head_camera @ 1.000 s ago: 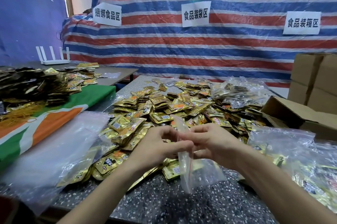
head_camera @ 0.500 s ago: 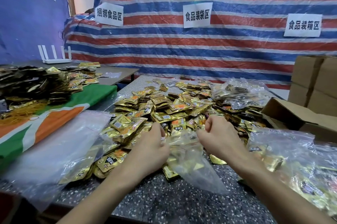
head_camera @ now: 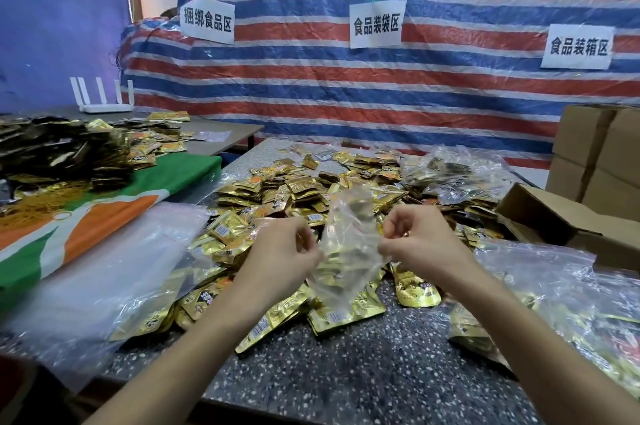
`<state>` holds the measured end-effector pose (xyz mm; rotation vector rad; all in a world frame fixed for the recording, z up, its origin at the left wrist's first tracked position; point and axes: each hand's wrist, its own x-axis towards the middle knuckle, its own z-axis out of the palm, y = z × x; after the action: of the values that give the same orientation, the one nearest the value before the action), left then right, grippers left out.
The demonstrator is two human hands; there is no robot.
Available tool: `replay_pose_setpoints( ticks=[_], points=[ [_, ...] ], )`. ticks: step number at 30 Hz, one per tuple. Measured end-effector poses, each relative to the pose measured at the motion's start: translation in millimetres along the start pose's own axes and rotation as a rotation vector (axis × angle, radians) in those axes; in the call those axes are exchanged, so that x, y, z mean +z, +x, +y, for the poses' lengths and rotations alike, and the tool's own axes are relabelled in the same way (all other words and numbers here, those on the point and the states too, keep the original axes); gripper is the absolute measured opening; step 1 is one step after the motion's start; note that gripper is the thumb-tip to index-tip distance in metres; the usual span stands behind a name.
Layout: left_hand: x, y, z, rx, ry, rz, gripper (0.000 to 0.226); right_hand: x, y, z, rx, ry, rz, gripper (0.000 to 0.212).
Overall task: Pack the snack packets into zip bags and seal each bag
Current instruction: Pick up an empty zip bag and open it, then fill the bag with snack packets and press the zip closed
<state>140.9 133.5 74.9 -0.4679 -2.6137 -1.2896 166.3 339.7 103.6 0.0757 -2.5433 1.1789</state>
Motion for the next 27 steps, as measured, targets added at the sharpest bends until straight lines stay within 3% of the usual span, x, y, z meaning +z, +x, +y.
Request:
replay_pose_setpoints(
  ticks=[3,5,6,8,10,12,14,16,18,24,27],
  points=[
    [-4.8,0.4,-0.9,-0.164,-0.408,-0.211,0.022,2.8,1.3,7.7,0.108,0.302,-0.277,0.023],
    [-11.8,2.1,-3.2,-0.235,-0.507,-0.254,0.02,2.0,1.1,13.4,0.094,0.519,-0.459,0.027],
    [-14.6,3.2,-4.8,-0.26,-0.526,-0.242,0.016,3.1,2.4,17.7,0.108,0.654,-0.505,0.038],
    [-19.3,4.6,-7.7,-0.278,-0.502,-0.174,0.013,9.1,7.0,27.6,0.223,0.799,-0.409,0.057],
    [-22.7,5.5,-11.0,-0.26,-0.427,-0.138,0.013,21.1,9.2,41.9,0.238,0.552,-0.271,0.043],
    [-24.9,4.6,-12.3,-0.252,-0.382,-0.148,0.012,36.5,4.6,54.8,0.117,0.122,-0.333,0.017],
    [-26.8,3.2,-12.0,-0.26,-0.369,-0.161,0.009,51.4,-0.4,66.1,0.038,-0.113,-0.409,0.01],
    [-31.2,0.9,-11.0,-0.248,-0.321,-0.127,0.006,59.3,-1.4,70.4,0.043,-0.175,-0.332,0.019],
    [-37.4,-1.3,-10.8,-0.208,-0.236,-0.087,0.022,62.1,0.1,71.5,0.046,-0.226,-0.279,0.029],
    [-47.3,-6.2,-8.7,-0.115,-0.043,-0.239,0.079,69.7,-1.1,77.0,0.044,-0.35,-0.419,0.029],
    [-48.2,-8.5,-9.5,-0.088,-0.054,-0.277,0.067,65.7,-2.2,70.2,0.034,-0.38,-0.433,0.032]
  ],
)
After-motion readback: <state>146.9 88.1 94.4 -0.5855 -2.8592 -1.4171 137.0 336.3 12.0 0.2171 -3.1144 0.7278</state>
